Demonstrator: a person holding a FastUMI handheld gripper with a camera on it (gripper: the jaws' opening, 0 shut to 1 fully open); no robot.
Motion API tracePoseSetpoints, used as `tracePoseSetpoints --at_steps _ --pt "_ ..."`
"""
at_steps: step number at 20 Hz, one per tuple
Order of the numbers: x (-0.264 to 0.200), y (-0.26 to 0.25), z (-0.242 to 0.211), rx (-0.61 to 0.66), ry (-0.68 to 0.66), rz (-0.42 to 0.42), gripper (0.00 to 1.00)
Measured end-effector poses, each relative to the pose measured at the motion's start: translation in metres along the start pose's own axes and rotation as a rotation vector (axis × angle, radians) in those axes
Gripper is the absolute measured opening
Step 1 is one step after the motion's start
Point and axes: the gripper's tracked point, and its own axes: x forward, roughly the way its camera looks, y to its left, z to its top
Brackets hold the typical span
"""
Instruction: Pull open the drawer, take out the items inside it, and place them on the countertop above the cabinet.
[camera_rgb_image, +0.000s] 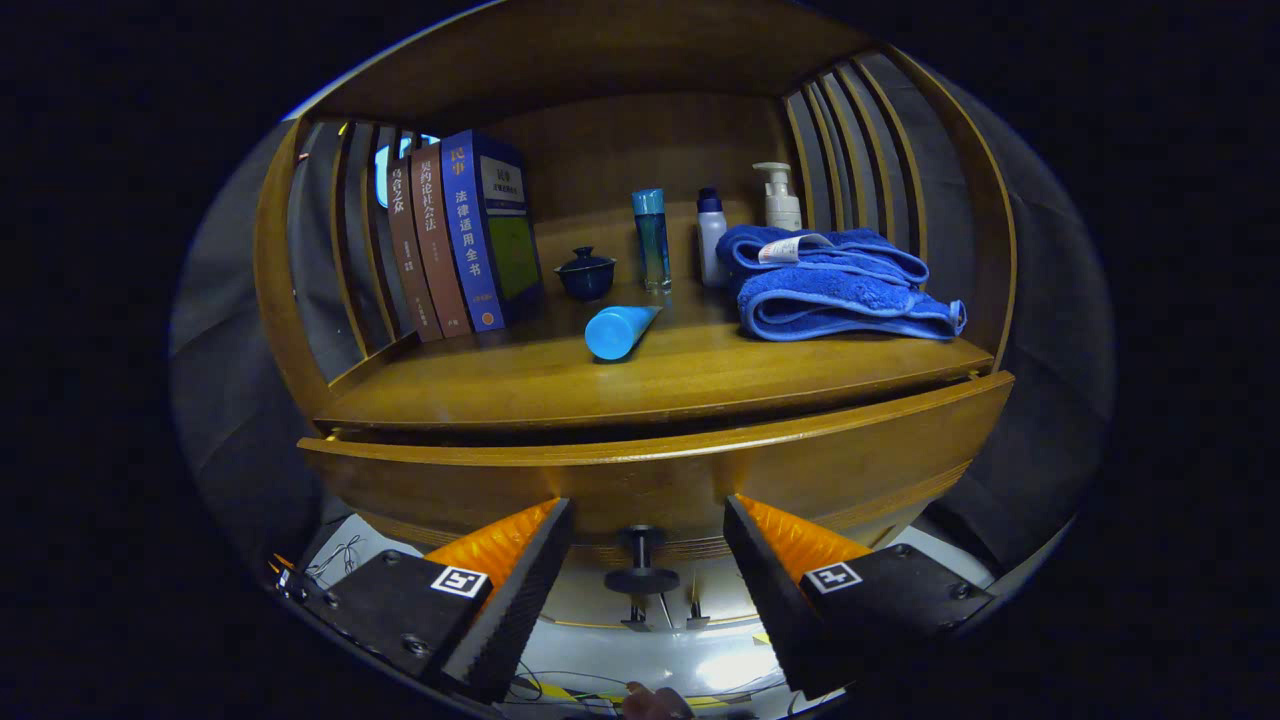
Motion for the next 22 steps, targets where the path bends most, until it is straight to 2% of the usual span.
tracePoseSetpoints --at_steps 15,22 --pt "0.004 -0.001 0.004 -0.005 -0.008 -0.012 0.99" --pt "-0.038 0.005 0.039 -0.006 -0.092 0.002 1.0"
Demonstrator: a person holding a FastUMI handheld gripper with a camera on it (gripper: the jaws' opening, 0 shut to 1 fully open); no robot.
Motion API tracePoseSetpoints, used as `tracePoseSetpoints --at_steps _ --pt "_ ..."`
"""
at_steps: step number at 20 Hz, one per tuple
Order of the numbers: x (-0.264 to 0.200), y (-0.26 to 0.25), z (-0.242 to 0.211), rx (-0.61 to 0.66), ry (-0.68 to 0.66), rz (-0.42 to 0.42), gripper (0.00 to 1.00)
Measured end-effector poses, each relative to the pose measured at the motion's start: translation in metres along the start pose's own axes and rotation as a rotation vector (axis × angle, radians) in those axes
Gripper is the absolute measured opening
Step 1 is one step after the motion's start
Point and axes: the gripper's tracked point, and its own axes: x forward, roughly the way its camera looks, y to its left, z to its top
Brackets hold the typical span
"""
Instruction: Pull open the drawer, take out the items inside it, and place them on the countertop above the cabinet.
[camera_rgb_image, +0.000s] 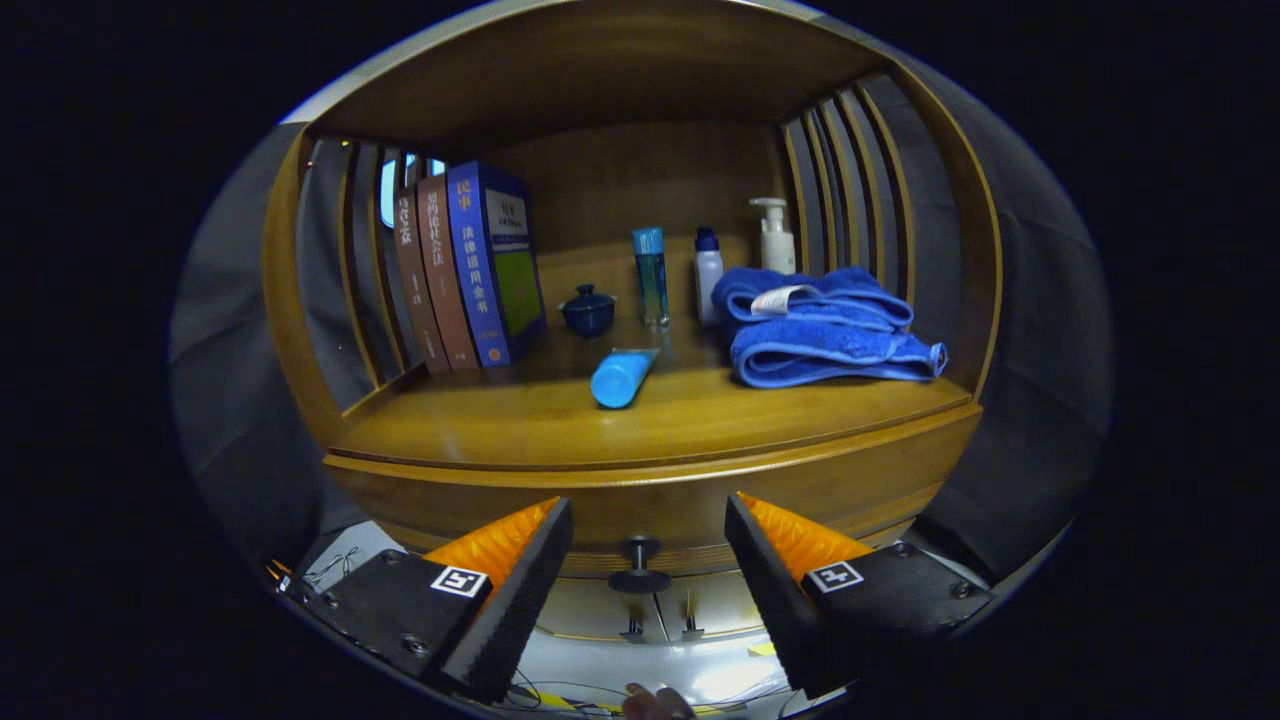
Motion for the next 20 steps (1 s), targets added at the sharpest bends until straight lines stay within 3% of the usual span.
tracePoseSetpoints --at_steps 12,20 --pt "-0.15 0.039 0.149 -0.044 -0.331 0.081 0.99" --pt "-0.208 0.055 0.177 -0.093 -0.415 0.091 0.99"
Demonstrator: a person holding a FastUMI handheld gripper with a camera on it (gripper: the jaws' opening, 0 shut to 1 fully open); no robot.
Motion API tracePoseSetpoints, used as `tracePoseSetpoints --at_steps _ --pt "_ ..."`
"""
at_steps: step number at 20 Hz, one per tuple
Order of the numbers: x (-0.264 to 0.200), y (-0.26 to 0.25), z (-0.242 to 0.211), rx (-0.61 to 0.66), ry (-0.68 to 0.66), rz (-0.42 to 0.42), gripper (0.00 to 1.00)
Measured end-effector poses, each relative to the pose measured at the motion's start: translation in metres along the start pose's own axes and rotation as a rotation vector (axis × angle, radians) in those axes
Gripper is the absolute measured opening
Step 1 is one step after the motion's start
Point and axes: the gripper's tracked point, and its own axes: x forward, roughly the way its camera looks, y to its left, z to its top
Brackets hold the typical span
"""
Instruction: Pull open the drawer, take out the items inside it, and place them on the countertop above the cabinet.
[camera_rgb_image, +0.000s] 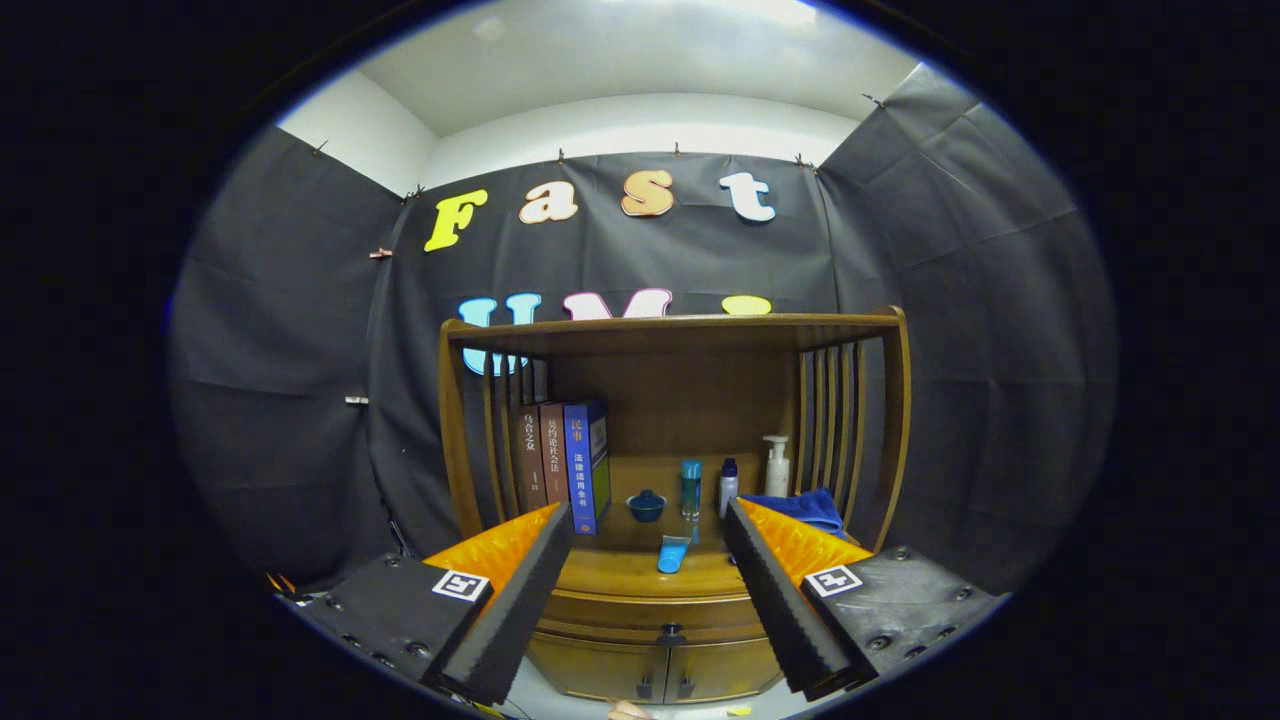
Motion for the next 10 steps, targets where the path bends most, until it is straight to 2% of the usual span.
tracePoseSetpoints --at_steps 10 --pt "-0.0025 0.0001 0.0019 -0.011 0.008 -0.001 0.99"
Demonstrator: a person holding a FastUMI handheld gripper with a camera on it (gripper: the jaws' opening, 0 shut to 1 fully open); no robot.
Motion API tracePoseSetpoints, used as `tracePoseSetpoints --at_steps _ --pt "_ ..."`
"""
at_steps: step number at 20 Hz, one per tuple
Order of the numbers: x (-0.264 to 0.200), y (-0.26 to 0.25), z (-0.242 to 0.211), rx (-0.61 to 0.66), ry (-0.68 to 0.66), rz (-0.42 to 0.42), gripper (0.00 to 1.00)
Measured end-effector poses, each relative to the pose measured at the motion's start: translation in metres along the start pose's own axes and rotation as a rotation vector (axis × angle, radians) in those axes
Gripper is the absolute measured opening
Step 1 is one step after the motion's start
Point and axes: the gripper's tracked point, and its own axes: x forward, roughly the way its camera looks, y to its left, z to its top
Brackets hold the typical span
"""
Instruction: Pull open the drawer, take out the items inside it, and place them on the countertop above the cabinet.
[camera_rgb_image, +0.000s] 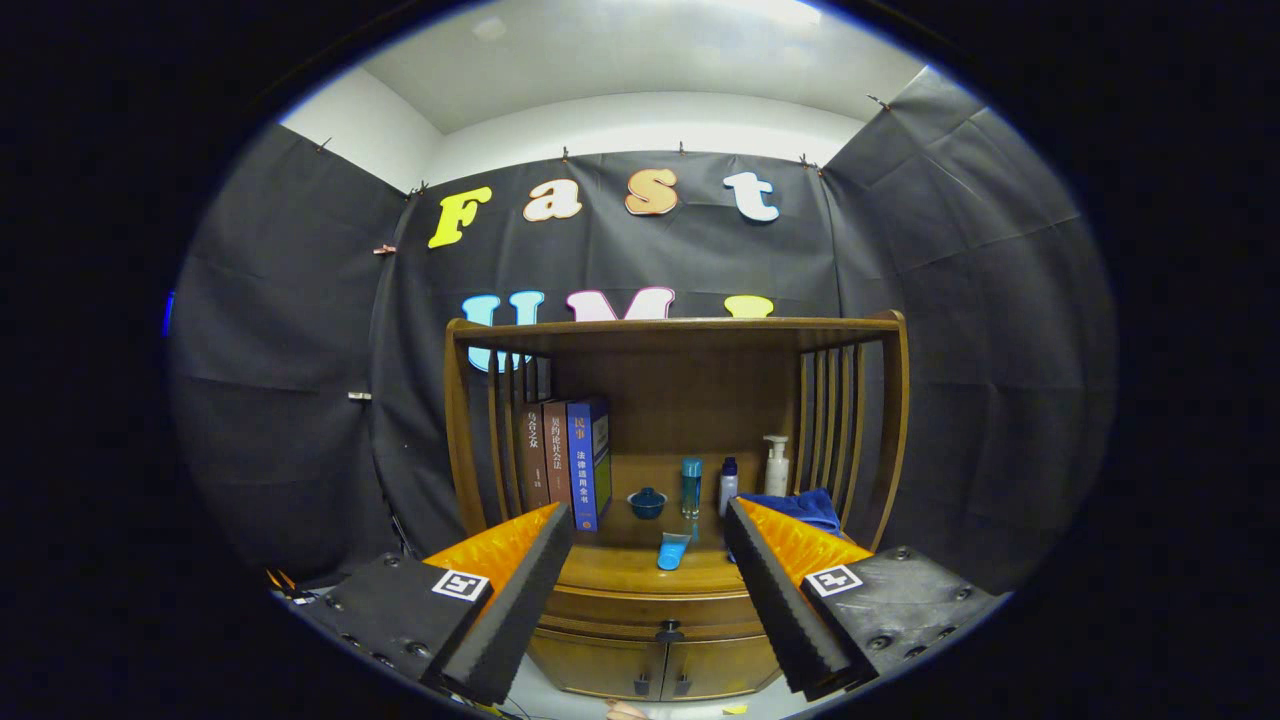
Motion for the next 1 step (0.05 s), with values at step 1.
tracePoseSetpoints --at_steps 1 --pt "-0.0001 0.0003 0.0002 -0.001 -0.001 0.0 0.99"
